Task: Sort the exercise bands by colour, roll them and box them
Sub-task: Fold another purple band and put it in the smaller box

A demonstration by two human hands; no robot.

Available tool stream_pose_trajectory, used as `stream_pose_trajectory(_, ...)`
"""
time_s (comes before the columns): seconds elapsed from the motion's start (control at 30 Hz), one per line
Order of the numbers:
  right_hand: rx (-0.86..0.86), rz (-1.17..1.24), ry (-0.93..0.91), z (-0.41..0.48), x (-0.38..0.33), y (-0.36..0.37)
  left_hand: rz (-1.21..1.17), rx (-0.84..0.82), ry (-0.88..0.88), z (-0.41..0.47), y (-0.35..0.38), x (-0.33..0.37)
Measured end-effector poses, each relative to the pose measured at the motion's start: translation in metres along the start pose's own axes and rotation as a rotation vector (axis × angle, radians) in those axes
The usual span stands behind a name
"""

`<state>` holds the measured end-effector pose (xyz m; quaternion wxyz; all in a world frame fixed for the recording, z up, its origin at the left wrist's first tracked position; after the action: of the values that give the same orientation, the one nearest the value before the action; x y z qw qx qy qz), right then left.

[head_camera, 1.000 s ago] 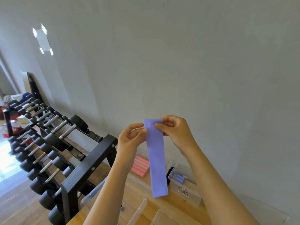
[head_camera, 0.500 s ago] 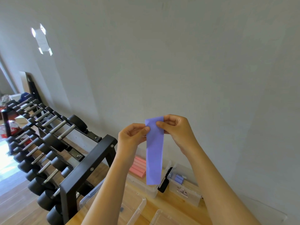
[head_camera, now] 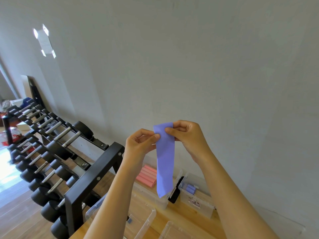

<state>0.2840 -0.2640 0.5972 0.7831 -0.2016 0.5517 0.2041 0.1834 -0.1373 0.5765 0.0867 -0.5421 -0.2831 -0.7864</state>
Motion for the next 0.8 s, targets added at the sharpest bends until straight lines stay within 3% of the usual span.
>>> stream_pose_trajectory(0.37,-0.017,0.03,0.005,-0.001,-0.004,-0.002,-0.012,-0.009,0.001,0.001,-0.002,0.001)
stream_pose_trajectory(0.63,-0.148,0.067,0.016,-0.005,-0.01,0.004,-0.118,-0.028,-0.033,0.0,0.001,0.005)
stream_pose_trajectory(0.8,-0.118,0.105,0.03,-0.004,-0.004,0.002,-0.111,-0.016,-0.016,0.001,-0.001,0.007)
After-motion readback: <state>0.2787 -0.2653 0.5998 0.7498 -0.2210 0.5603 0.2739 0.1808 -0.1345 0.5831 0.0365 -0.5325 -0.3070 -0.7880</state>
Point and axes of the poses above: each hand's wrist, its own z-axis towards the middle knuckle, its own y-axis out of the palm, x = y × z, the point moved 9 cm from there along z, towards the middle knuckle, and after that the axes turned 6 degrees about -z, right-handed, at the moved point
